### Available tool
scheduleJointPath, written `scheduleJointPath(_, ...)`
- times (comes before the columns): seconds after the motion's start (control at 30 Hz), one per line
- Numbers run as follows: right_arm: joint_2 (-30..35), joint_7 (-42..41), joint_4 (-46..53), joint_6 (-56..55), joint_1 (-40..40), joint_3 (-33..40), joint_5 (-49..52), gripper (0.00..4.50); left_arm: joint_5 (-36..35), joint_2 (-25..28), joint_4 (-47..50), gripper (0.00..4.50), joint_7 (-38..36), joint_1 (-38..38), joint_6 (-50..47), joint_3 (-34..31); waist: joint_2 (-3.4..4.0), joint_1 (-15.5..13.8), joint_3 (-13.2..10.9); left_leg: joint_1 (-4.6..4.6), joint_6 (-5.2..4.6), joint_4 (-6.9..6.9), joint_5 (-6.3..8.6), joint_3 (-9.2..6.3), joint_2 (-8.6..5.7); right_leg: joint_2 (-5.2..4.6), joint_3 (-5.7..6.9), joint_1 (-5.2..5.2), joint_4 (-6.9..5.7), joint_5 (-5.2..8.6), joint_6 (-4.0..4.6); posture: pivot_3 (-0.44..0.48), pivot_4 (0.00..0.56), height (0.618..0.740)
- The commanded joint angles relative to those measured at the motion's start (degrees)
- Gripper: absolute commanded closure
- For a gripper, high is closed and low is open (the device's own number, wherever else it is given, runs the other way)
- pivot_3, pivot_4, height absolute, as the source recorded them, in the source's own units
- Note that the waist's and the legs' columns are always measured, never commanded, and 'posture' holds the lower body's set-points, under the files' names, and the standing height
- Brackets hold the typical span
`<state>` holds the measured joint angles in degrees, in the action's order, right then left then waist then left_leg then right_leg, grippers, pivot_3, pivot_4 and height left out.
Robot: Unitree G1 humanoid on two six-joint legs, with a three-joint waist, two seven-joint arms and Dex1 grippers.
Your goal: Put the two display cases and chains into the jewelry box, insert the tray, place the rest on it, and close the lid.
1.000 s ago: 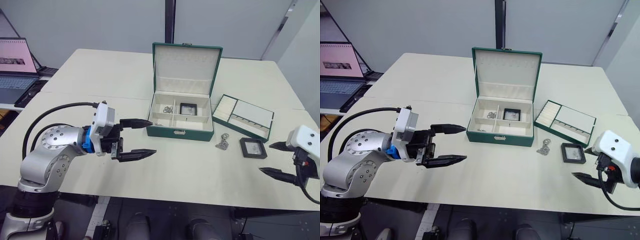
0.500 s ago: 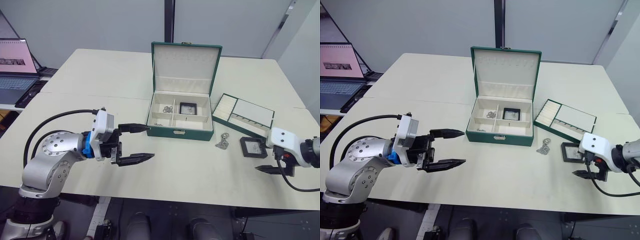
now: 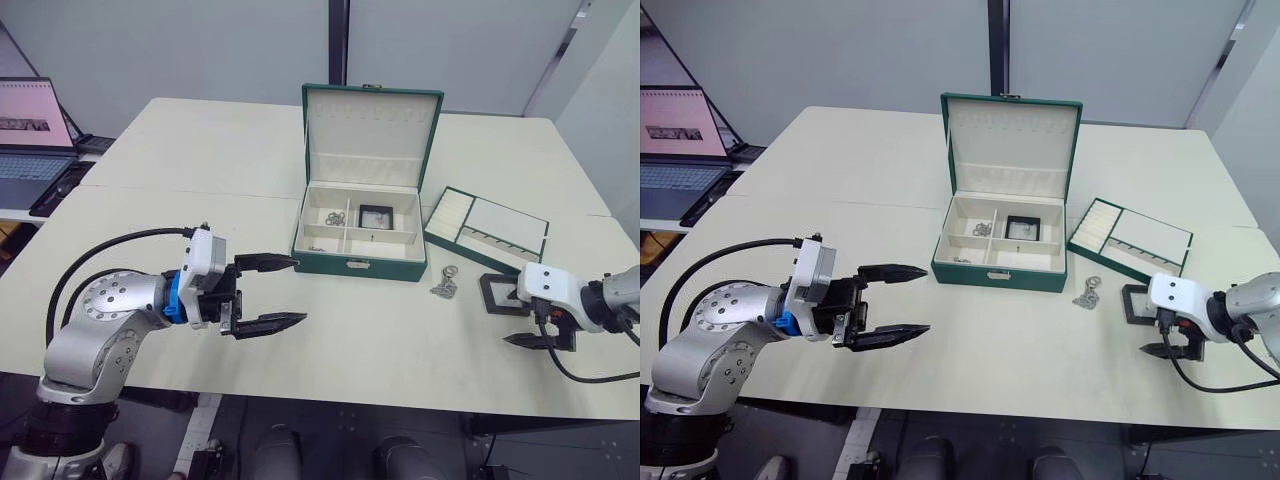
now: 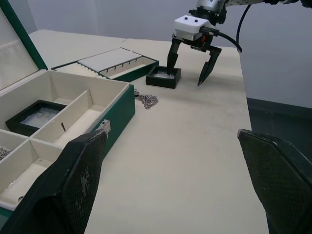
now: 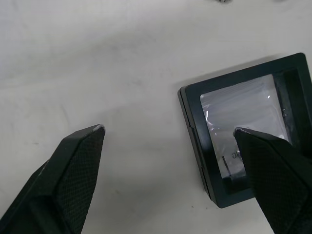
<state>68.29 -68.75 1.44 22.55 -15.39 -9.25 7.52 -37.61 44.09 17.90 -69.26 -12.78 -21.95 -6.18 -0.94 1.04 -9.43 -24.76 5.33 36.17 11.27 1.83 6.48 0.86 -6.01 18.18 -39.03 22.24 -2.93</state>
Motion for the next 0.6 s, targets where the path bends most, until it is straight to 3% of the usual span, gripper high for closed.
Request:
scheduleJointPath(0.03, -0.3, -1.0, -0.6, -0.6, -1.8, 0.7, -1.2, 0.39, 0.0, 0.6, 1.3, 0.00, 0.3, 0.0, 1.0, -1.6, 0.01, 0.0, 0.0, 0.00, 0.00, 0.00, 0.00, 0.00, 0.00, 0.00, 0.00, 0.00, 0.00, 0.00, 0.00, 0.000, 0.150, 0.740)
scheduleJointPath(0.1, -0.6, -1.3, -1.1, -0.6, -2.1, 0.6, -1.6, 0.84, 0.0, 0.6, 1.3, 0.00, 0.5, 0.0, 0.9, -1.6, 0.01, 0.1, 0.0, 0.00, 0.00, 0.00, 0.00, 0.00, 0.00, 0.00, 0.00, 0.00, -0.01, 0.00, 0.00, 0.000, 0.150, 0.740)
scheduleJointPath(0.2, -1.1, -1.8, -1.7, -0.6, -2.5, 0.6, -2.2, 1.96, 0.1, 0.5, 1.4, 0.00, 0.8, 0.0, 0.9, -1.5, 0.02, 0.1, 0.0, 0.00, 0.00, 0.00, 0.00, -0.01, 0.00, 0.00, 0.02, 0.00, 0.00, 0.00, 0.00, 0.000, 0.150, 0.740)
scheduleJointPath(0.3, -1.4, -2.0, -1.9, -0.3, -2.7, 0.8, -2.4, 2.79, 0.1, 0.4, 1.6, 0.00, 1.1, 0.1, 0.9, -1.4, 0.02, 0.2, 0.0, 0.00, 0.00, 0.00, 0.00, -0.01, 0.01, 0.00, 0.01, 0.00, -0.01, 0.00, 0.00, 0.000, 0.150, 0.740)
scheduleJointPath(0.53, -1.2, -2.3, -1.1, 0.5, -2.5, 1.3, -2.2, 4.28, 0.0, 0.5, 1.6, 0.00, 1.5, 0.2, 0.7, -1.3, 0.02, 0.3, 0.0, 0.00, 0.00, 0.00, 0.00, -0.01, 0.01, 0.00, 0.02, 0.00, -0.01, 0.00, 0.00, 0.000, 0.150, 0.740)
scheduleJointPath(0.6, -1.1, -2.5, -0.8, 0.9, -2.7, 1.5, -2.1, 4.44, -0.1, 0.5, 1.5, 0.00, 1.4, 0.1, 0.7, -1.2, 0.02, 0.3, 0.0, 0.00, 0.00, 0.00, 0.00, -0.01, 0.01, 0.01, 0.02, -0.01, -0.02, 0.00, 0.00, 0.000, 0.150, 0.740)
